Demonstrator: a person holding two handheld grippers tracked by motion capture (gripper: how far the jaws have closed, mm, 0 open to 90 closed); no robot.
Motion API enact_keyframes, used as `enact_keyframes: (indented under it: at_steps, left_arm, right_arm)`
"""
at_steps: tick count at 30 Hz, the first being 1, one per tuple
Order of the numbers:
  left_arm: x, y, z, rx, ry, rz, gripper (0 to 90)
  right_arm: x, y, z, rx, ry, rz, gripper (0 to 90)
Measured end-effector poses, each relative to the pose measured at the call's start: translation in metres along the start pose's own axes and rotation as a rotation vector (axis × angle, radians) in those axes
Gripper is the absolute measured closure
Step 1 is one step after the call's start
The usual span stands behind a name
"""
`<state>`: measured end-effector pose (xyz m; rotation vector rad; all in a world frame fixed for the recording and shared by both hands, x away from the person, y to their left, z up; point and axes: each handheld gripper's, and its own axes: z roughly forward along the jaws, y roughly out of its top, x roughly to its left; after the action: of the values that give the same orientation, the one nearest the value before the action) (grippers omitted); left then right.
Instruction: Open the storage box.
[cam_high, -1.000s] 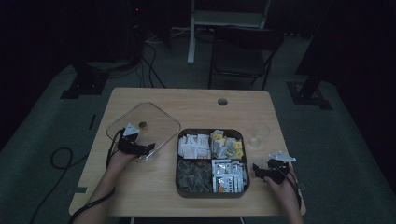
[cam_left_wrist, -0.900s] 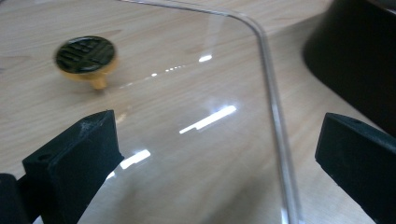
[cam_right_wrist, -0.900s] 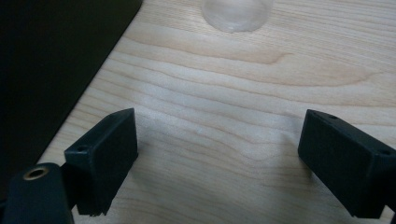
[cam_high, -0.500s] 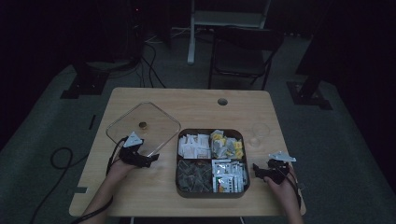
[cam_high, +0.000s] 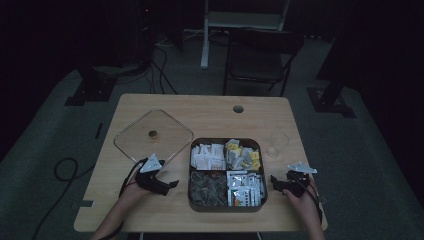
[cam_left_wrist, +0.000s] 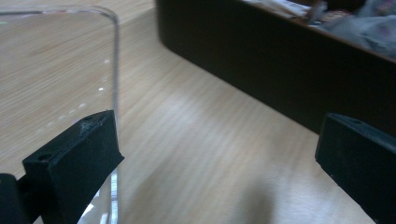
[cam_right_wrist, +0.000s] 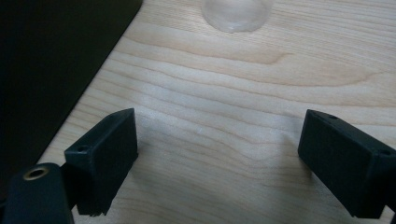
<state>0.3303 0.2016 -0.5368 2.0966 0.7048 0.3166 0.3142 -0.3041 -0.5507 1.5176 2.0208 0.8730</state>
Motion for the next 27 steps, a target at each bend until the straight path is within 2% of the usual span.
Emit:
enact_keyframes:
  at_steps: [2,4,7,11,14,21,27]
  left_arm:
    - [-0.004,-0.001,0.0,0.007,-0.014,0.004,0.4]
    - [-0.009,-0.003,-0.001,0.004,0.001,0.018,0.4]
    - [-0.015,-0.008,-0.002,0.016,-0.023,0.019,0.4]
    - [-0.025,-0.011,-0.005,0.05,-0.042,0.044,0.4]
    - [-0.03,-0.013,-0.006,0.074,-0.039,0.068,0.4]
    - [-0.035,-0.017,-0.009,0.113,-0.027,0.079,0.4]
    - [-0.04,-0.018,-0.008,0.159,-0.044,0.107,0.4]
  right_arm:
    - [0.0,0.0,0.0,0.0,0.0,0.0,11.5]
    - [0.0,0.0,0.0,0.0,0.0,0.0,11.5]
    - [0.0,0.0,0.0,0.0,0.0,0.0,11.5]
    - [0.0,0.0,0.0,0.0,0.0,0.0,11.5]
    - [0.0,0.0,0.0,0.0,0.0,0.0,11.5]
    - [0.0,0.0,0.0,0.0,0.001,0.001,11.4]
    - [0.0,0.0,0.0,0.0,0.001,0.001,11.3]
